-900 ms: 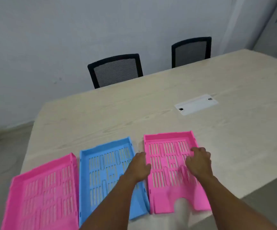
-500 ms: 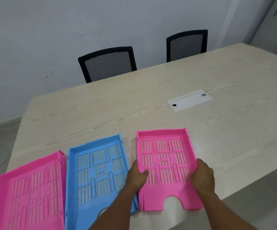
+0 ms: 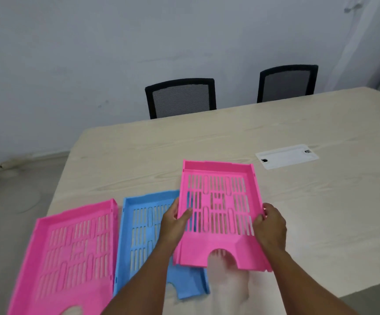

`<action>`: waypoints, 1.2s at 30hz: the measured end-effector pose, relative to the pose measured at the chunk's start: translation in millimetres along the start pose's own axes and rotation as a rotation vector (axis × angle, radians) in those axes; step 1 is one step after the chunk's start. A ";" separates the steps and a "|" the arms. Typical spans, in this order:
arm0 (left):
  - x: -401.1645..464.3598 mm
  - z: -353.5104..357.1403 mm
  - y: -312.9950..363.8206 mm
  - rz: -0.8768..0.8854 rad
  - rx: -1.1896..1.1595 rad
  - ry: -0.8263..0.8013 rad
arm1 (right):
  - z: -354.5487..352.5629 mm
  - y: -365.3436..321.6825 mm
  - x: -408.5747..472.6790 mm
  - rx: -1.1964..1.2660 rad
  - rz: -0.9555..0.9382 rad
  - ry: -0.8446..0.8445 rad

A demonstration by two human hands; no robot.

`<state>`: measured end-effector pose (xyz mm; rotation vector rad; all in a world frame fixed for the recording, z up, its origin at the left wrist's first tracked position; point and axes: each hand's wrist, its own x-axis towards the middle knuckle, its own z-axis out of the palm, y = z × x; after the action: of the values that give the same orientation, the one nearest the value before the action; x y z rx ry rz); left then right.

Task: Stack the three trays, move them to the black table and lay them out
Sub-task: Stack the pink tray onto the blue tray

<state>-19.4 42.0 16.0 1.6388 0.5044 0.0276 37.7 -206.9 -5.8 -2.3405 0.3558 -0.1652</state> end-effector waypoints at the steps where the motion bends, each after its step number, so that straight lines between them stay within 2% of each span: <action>1: -3.0 -15.2 -2.2 0.004 0.013 0.044 | 10.5 -10.3 -6.1 0.029 -0.020 -0.021; 6: -19.7 -90.4 -21.3 -0.030 0.038 0.241 | 66.8 -51.8 -43.8 0.110 -0.127 -0.168; 12: -44.9 -147.8 -52.1 -0.100 0.083 0.319 | 103.4 -69.6 -89.1 0.145 -0.180 -0.282; 19: -56.0 -157.3 -73.9 -0.131 0.072 0.359 | 110.2 -75.3 -106.3 0.117 -0.236 -0.304; 26: -48.0 -153.7 -70.4 -0.123 0.041 0.320 | 104.0 -74.2 -99.6 0.081 -0.247 -0.270; 36: -45.7 -160.1 -82.0 -0.149 0.127 0.347 | 103.8 -76.7 -111.3 0.060 -0.234 -0.304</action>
<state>-135.0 180.8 -26.6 1.7241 0.9088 0.1746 -29.6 -51.7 -27.2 -2.2979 -0.0714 0.0690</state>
